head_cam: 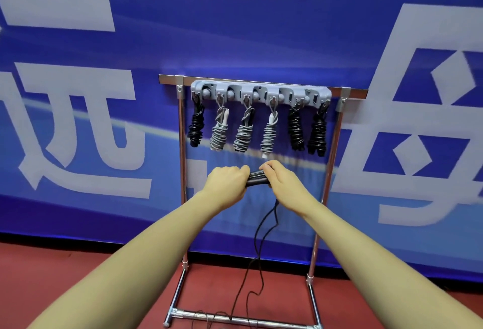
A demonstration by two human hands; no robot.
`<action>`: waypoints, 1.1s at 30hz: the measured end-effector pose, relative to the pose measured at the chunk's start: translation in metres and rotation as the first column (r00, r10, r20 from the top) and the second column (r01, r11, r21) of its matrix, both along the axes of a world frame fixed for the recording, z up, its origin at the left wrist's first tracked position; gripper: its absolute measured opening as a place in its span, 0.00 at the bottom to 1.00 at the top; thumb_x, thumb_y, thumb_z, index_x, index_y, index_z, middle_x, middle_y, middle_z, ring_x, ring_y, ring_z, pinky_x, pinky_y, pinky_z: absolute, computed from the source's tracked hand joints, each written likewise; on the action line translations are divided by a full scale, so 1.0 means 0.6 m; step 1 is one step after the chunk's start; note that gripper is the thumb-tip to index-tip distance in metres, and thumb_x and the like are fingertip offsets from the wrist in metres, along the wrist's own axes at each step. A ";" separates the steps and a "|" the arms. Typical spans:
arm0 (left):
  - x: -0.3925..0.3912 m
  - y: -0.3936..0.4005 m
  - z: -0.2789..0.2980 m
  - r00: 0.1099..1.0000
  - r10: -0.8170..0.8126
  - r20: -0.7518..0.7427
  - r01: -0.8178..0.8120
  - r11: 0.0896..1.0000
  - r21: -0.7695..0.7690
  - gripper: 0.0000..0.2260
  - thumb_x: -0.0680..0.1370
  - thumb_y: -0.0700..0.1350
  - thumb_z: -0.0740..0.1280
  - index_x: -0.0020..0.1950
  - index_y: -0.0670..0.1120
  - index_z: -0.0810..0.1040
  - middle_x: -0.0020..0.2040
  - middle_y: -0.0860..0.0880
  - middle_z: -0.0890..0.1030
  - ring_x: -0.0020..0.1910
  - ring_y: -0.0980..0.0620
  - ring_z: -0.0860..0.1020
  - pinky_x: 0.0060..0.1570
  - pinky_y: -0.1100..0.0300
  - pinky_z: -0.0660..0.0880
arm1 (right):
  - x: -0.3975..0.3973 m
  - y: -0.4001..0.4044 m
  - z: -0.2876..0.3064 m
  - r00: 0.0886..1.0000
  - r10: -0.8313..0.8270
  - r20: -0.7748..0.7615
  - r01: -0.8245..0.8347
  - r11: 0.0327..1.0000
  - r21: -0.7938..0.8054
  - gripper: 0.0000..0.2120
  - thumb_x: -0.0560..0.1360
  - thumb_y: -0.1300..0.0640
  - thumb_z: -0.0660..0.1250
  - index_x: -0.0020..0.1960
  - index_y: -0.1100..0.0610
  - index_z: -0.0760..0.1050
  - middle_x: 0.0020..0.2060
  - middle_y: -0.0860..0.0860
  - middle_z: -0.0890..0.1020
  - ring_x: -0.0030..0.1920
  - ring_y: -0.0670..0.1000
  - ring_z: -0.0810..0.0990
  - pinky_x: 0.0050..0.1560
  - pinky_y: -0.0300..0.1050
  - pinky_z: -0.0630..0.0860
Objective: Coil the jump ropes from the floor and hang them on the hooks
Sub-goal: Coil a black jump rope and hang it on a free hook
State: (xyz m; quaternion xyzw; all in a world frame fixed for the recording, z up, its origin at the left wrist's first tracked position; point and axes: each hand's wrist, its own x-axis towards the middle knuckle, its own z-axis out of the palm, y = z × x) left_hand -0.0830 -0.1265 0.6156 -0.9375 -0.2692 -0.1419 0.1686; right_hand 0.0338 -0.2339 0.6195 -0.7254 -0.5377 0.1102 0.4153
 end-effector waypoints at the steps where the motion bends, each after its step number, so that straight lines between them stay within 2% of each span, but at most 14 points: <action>1: 0.001 -0.004 -0.002 1.000 -0.008 0.004 0.008 1.000 -0.007 0.06 0.81 0.45 0.56 0.54 0.43 0.67 0.47 0.45 0.79 0.43 0.41 0.78 0.34 0.55 0.64 | 0.005 -0.005 0.002 1.000 0.012 0.000 -0.012 1.000 0.000 0.14 0.82 0.47 0.51 0.54 0.53 0.72 0.36 0.51 0.73 0.32 0.48 0.66 0.33 0.42 0.65; 3: -0.001 -0.011 -0.004 1.000 -0.012 0.001 0.012 1.000 -0.024 0.07 0.81 0.46 0.56 0.54 0.43 0.67 0.46 0.45 0.79 0.41 0.41 0.77 0.34 0.54 0.64 | 0.017 -0.016 0.006 0.998 0.056 0.027 -0.055 0.998 -0.034 0.12 0.82 0.47 0.54 0.54 0.52 0.73 0.36 0.49 0.74 0.31 0.46 0.67 0.35 0.40 0.66; 5: -0.005 -0.013 -0.003 1.000 -0.006 -0.019 0.005 1.000 -0.021 0.07 0.81 0.46 0.56 0.52 0.43 0.67 0.45 0.44 0.79 0.36 0.41 0.73 0.33 0.54 0.65 | 0.029 -0.028 0.006 0.990 0.115 0.076 -0.105 0.987 -0.122 0.10 0.81 0.51 0.59 0.60 0.51 0.72 0.39 0.48 0.76 0.34 0.45 0.70 0.38 0.38 0.68; 8: -0.011 -0.012 0.004 0.997 0.002 -0.072 -0.004 1.000 -0.016 0.07 0.81 0.46 0.56 0.51 0.42 0.67 0.44 0.44 0.79 0.35 0.42 0.71 0.33 0.53 0.66 | 0.046 -0.038 0.006 0.975 0.131 0.178 -0.092 0.972 -0.215 0.21 0.77 0.64 0.59 0.68 0.54 0.68 0.44 0.49 0.75 0.42 0.47 0.73 0.43 0.37 0.71; 11: -0.016 -0.023 0.011 0.993 -0.015 -0.116 0.012 1.000 -0.024 0.07 0.81 0.46 0.55 0.51 0.42 0.67 0.45 0.44 0.79 0.40 0.41 0.76 0.34 0.53 0.65 | 0.055 -0.036 0.014 0.927 0.097 0.362 -0.049 0.989 -0.139 0.19 0.75 0.68 0.56 0.63 0.57 0.73 0.47 0.46 0.70 0.49 0.47 0.71 0.54 0.43 0.71; 14: -0.020 -0.039 0.020 0.995 -0.046 -0.085 0.044 0.999 -0.023 0.07 0.82 0.47 0.55 0.48 0.44 0.64 0.45 0.44 0.79 0.37 0.41 0.73 0.34 0.54 0.65 | 0.061 -0.033 0.019 0.902 0.054 0.429 -0.041 0.998 -0.040 0.13 0.77 0.67 0.56 0.55 0.56 0.75 0.45 0.45 0.68 0.48 0.49 0.72 0.51 0.46 0.71; 16: -0.023 -0.045 0.028 0.997 -0.074 -0.035 0.074 0.997 -0.005 0.08 0.82 0.48 0.55 0.48 0.45 0.62 0.45 0.44 0.79 0.38 0.40 0.74 0.34 0.54 0.65 | 0.060 -0.034 0.024 0.912 0.013 0.409 -0.002 1.000 -0.028 0.10 0.79 0.64 0.55 0.52 0.56 0.74 0.45 0.47 0.70 0.46 0.52 0.73 0.49 0.51 0.73; 18: -0.022 -0.049 0.037 0.995 -0.101 0.025 0.101 0.995 0.003 0.09 0.82 0.49 0.56 0.51 0.44 0.65 0.46 0.44 0.79 0.41 0.40 0.76 0.35 0.54 0.65 | 0.055 -0.035 0.031 0.931 -0.005 0.365 0.027 0.998 -0.058 0.09 0.80 0.62 0.54 0.48 0.55 0.72 0.41 0.48 0.73 0.40 0.52 0.73 0.44 0.52 0.72; 21: -0.013 -0.051 0.048 0.985 -0.084 0.153 0.093 0.994 -0.052 0.10 0.81 0.49 0.57 0.54 0.43 0.67 0.48 0.45 0.79 0.45 0.41 0.77 0.37 0.54 0.65 | 0.044 -0.033 0.036 0.977 -0.023 0.211 0.026 1.000 -0.013 0.10 0.81 0.62 0.53 0.45 0.55 0.71 0.35 0.46 0.76 0.30 0.43 0.70 0.32 0.39 0.68; 23: -0.003 -0.047 0.050 0.967 -0.038 0.250 0.077 0.986 -0.147 0.09 0.81 0.49 0.58 0.53 0.43 0.67 0.49 0.43 0.79 0.46 0.39 0.76 0.39 0.53 0.67 | 0.042 -0.025 0.032 0.996 -0.010 0.090 0.009 1.000 0.004 0.11 0.81 0.62 0.53 0.46 0.57 0.72 0.33 0.48 0.78 0.32 0.44 0.75 0.35 0.37 0.71; 25: 0.009 -0.038 0.049 0.949 0.024 0.315 0.051 0.972 -0.228 0.08 0.81 0.48 0.58 0.51 0.43 0.66 0.49 0.42 0.78 0.46 0.38 0.76 0.39 0.53 0.67 | 0.048 -0.017 0.028 1.000 0.006 -0.007 -0.006 1.000 -0.010 0.11 0.81 0.61 0.54 0.45 0.57 0.74 0.31 0.50 0.77 0.33 0.49 0.78 0.40 0.41 0.75; 26: 0.016 -0.031 0.048 0.942 0.052 0.331 0.036 0.966 -0.256 0.08 0.81 0.48 0.58 0.51 0.43 0.66 0.49 0.41 0.78 0.46 0.38 0.76 0.40 0.53 0.67 | 0.052 -0.014 0.026 0.999 0.015 -0.048 -0.016 1.000 -0.019 0.11 0.80 0.60 0.55 0.43 0.57 0.74 0.30 0.50 0.75 0.31 0.50 0.77 0.38 0.42 0.76; 30: 0.039 0.007 0.039 0.942 0.151 0.300 -0.062 0.956 -0.287 0.09 0.81 0.46 0.59 0.54 0.40 0.68 0.51 0.40 0.78 0.49 0.38 0.76 0.41 0.52 0.67 | 0.070 -0.007 0.017 0.999 0.012 -0.053 -0.016 0.998 -0.067 0.09 0.76 0.60 0.63 0.36 0.56 0.72 0.27 0.50 0.69 0.27 0.50 0.69 0.28 0.39 0.71; 33: 0.057 0.033 0.021 0.966 0.169 0.197 -0.118 0.962 -0.246 0.07 0.81 0.43 0.58 0.55 0.40 0.68 0.52 0.41 0.78 0.49 0.38 0.77 0.40 0.52 0.67 | 0.085 -0.003 0.011 1.000 0.016 0.017 -0.014 0.993 -0.115 0.06 0.73 0.61 0.63 0.38 0.61 0.74 0.29 0.50 0.72 0.28 0.49 0.68 0.29 0.40 0.70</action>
